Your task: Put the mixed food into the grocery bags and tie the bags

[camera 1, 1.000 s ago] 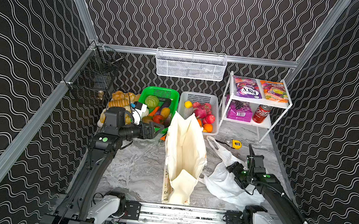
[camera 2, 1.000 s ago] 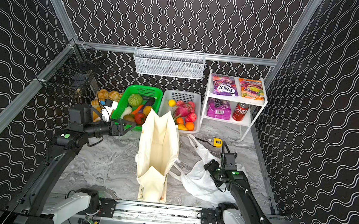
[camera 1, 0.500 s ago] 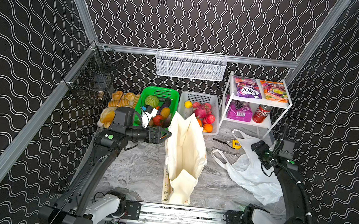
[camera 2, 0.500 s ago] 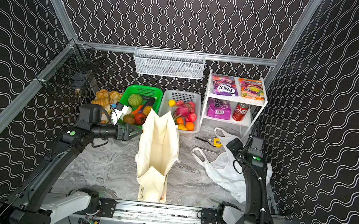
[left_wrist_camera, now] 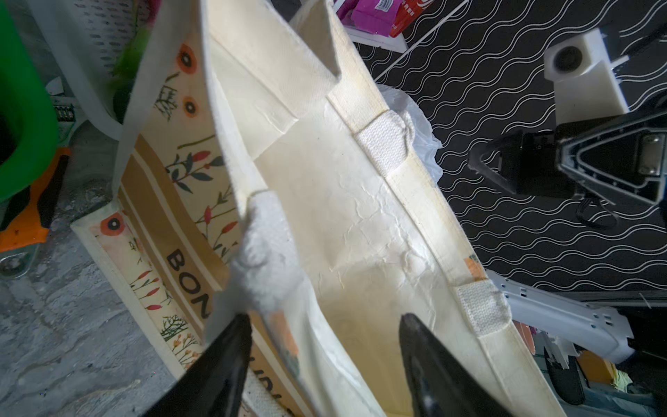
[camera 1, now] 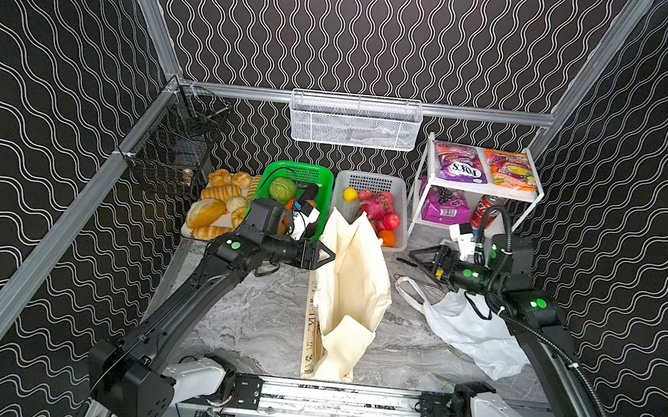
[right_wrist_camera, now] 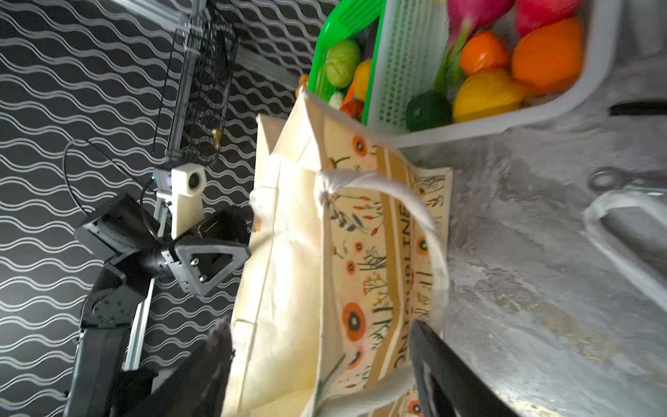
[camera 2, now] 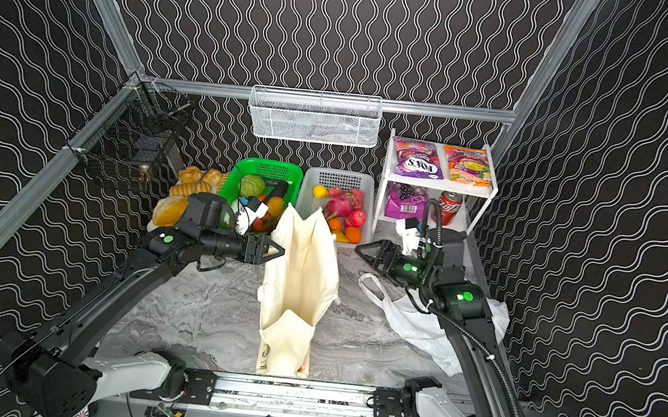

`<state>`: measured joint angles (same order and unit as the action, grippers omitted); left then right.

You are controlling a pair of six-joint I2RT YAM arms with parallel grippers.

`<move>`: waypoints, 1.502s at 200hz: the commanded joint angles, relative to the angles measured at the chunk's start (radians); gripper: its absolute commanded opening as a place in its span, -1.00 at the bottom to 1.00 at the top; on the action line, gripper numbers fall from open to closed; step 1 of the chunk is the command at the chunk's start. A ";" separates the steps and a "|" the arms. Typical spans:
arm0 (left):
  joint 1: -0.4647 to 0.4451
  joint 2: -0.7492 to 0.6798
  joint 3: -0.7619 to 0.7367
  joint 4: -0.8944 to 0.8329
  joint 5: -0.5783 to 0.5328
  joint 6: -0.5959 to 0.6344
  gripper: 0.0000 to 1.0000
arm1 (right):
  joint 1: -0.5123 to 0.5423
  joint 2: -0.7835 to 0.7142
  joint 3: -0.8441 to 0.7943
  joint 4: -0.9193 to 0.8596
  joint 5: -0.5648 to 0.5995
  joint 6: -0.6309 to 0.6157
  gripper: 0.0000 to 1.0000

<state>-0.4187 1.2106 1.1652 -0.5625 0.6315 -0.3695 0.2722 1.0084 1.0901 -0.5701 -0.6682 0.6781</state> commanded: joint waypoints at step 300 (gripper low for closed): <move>-0.076 0.028 0.068 0.018 -0.203 -0.154 0.09 | 0.137 0.094 0.297 -0.168 0.682 -0.256 0.44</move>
<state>-0.4931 1.2560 1.2148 -0.5629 0.4084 -0.5541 0.4431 1.1797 1.3575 -0.8028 -0.2539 0.4870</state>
